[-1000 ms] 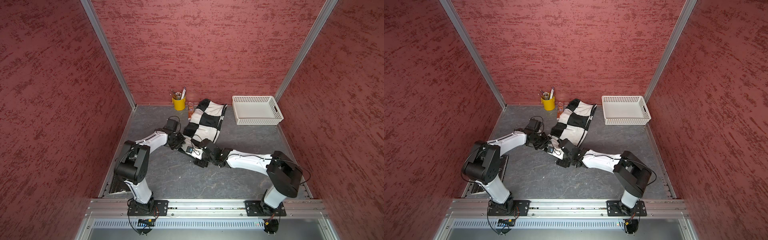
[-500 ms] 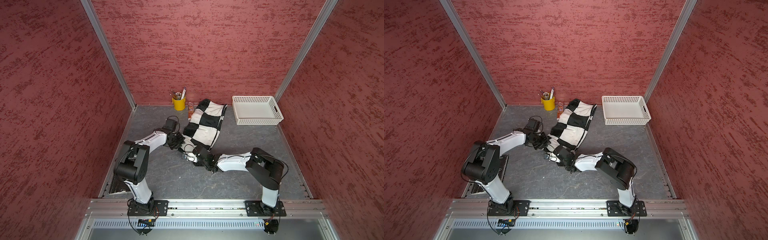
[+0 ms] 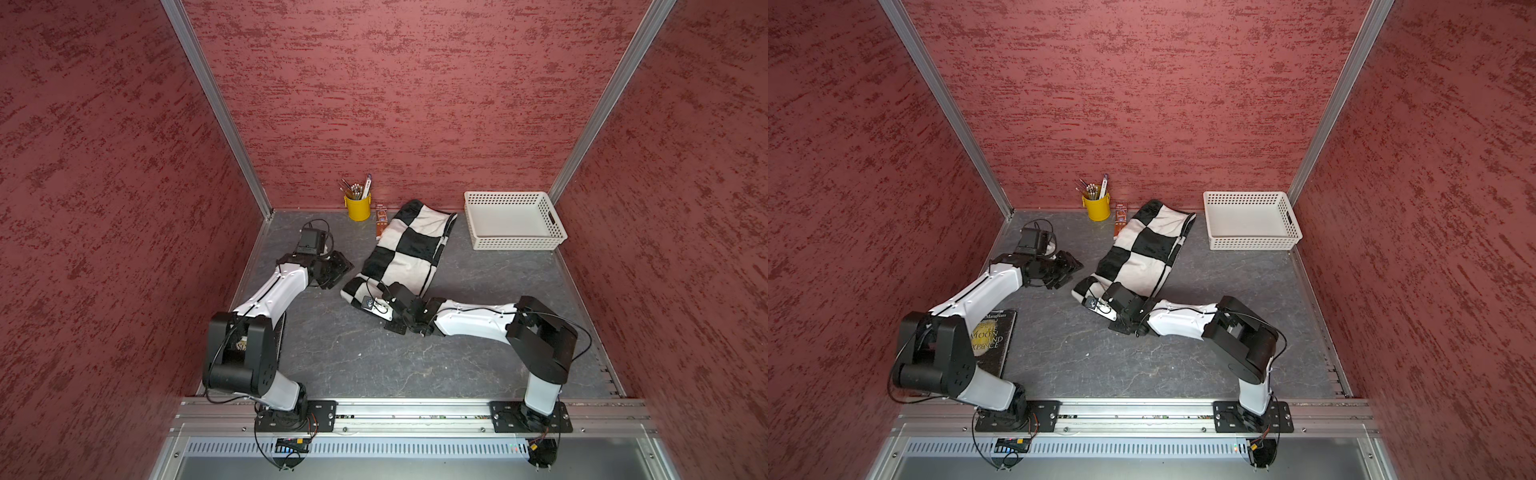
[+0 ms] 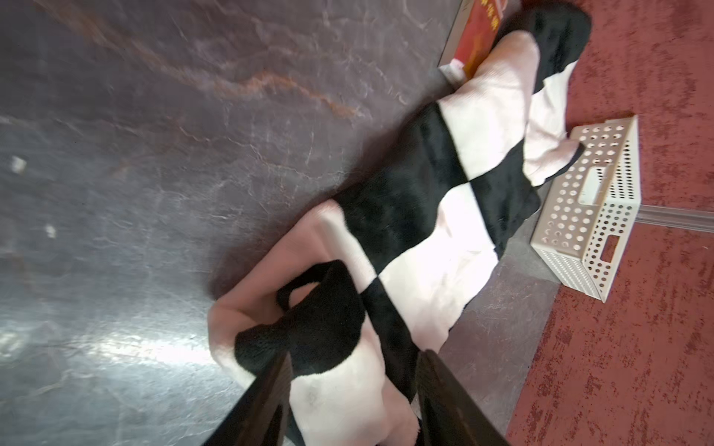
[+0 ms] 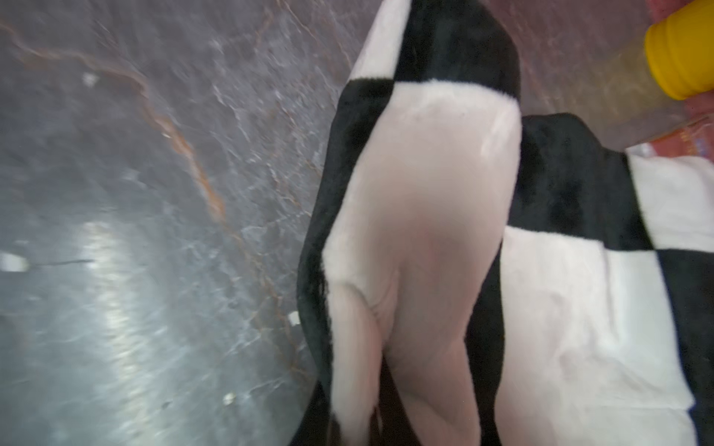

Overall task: Roll up the pillowcase
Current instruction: Roll the pillowcase at the center of the board.

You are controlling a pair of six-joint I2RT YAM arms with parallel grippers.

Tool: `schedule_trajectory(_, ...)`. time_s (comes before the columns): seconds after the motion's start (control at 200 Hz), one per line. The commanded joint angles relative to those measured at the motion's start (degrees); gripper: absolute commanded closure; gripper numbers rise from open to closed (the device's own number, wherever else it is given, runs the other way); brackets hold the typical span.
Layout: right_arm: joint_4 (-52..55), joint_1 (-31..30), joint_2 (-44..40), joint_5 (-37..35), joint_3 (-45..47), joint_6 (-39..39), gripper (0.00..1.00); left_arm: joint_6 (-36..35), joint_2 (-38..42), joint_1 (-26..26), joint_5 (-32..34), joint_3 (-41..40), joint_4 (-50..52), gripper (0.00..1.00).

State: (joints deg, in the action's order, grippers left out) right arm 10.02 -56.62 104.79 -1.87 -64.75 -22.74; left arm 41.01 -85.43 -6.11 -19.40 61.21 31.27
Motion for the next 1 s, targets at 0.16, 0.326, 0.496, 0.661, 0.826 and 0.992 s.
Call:
schedule_trajectory(0.16, 8.16, 4.74, 0.38, 25.69, -4.98, 12.34, 1.0, -6.12, 9.32, 1.01, -0.29, -5.35, 3.45, 0.44)
schedule_trajectory(0.326, 10.29, 12.07, 7.23, 37.62, -9.17, 15.1, 1.0, -6.58, 13.21, -0.2, -0.87, -9.7, 2.59, 0.44)
schedule_trajectory(0.496, 7.08, 18.33, 12.12, 45.69, -11.3, 21.6, 1.0, -6.44, 13.39, -4.29, 0.68, -11.61, 2.28, 0.46)
schedule_trajectory(0.661, 4.87, 22.64, 17.3, 53.63, -13.76, 27.76, 1.0, -5.07, 9.41, -7.62, 1.1, -11.88, -1.24, 0.47)
schedule_trajectory(0.826, 5.61, 24.31, 19.83, 55.43, -16.0, 28.55, 0.87, -3.95, 2.14, -8.83, 1.9, -7.71, -4.27, 0.48)
schedule_trajectory(0.992, 5.93, 25.0, 16.9, 50.83, -15.43, 28.29, 0.56, -2.65, -4.86, -8.74, 2.26, -3.68, -4.88, 0.49)
